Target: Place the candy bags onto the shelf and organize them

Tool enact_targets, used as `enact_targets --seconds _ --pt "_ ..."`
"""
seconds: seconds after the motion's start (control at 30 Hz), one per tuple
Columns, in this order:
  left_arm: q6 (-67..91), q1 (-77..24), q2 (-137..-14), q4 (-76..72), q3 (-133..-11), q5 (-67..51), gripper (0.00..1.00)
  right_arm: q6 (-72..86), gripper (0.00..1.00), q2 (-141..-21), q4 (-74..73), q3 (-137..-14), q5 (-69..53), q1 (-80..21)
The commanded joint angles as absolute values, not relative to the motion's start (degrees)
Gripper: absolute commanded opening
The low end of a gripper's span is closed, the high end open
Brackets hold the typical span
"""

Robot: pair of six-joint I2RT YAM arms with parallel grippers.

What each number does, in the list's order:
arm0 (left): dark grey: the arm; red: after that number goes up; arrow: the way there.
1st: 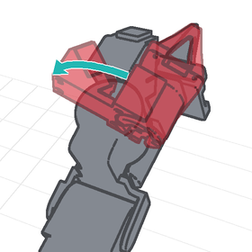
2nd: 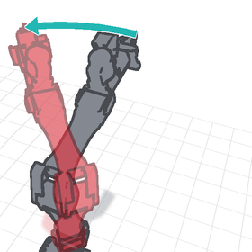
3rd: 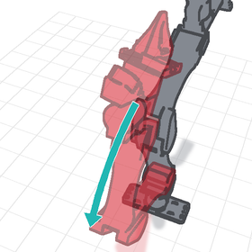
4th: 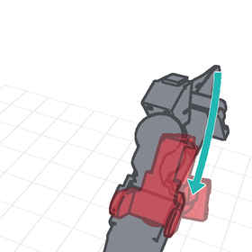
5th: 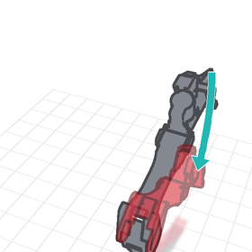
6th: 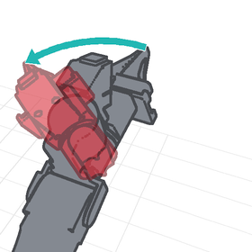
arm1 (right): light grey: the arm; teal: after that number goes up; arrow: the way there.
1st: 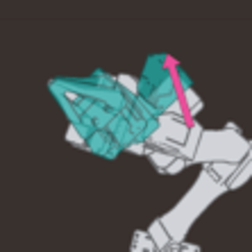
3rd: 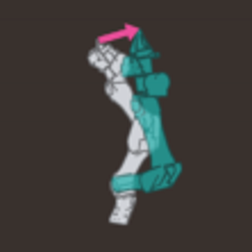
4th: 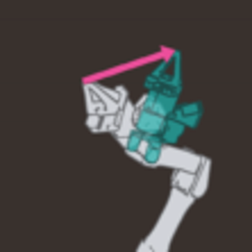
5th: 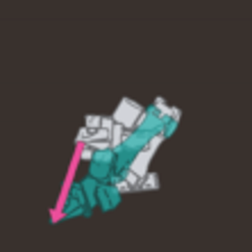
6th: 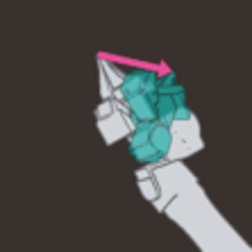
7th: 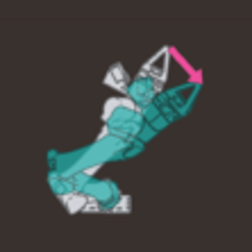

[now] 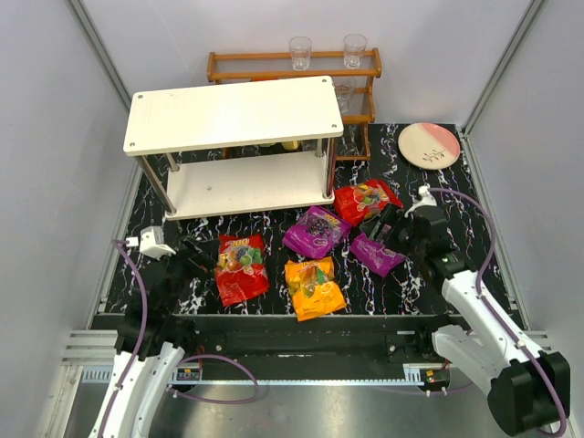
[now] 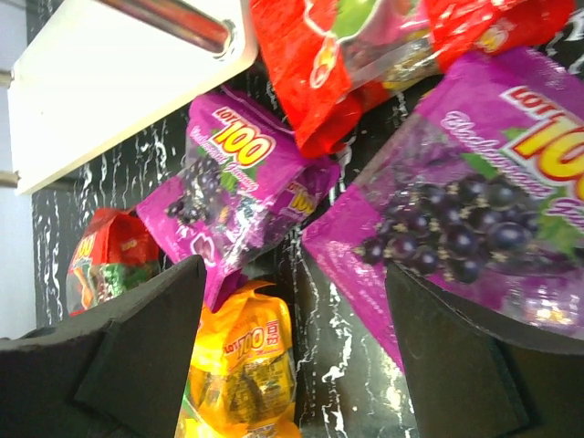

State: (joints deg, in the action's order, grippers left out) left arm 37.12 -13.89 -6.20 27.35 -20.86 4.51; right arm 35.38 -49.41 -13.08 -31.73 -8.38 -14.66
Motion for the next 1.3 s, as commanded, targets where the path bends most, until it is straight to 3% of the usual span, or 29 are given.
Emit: enact_targets --seconds 0.0,0.17,0.5,1.27 --pt "37.27 -14.06 -7.21 25.40 -22.06 5.10 0.99 36.30 0.89 -51.32 -9.05 -35.16 -9.94 -19.15" --pt "36.74 -14.06 -9.58 25.49 -23.02 5.01 0.99 38.22 0.89 -54.39 -7.48 -34.64 -3.52 -26.62" --pt "37.01 -14.15 -9.49 24.96 -22.15 3.78 0.99 49.38 0.89 -60.64 -7.73 -35.41 -0.26 -27.51" --pt "36.56 -14.15 -10.28 24.26 -21.89 2.72 0.99 55.37 0.88 -69.96 -5.27 -39.99 0.52 -33.92"
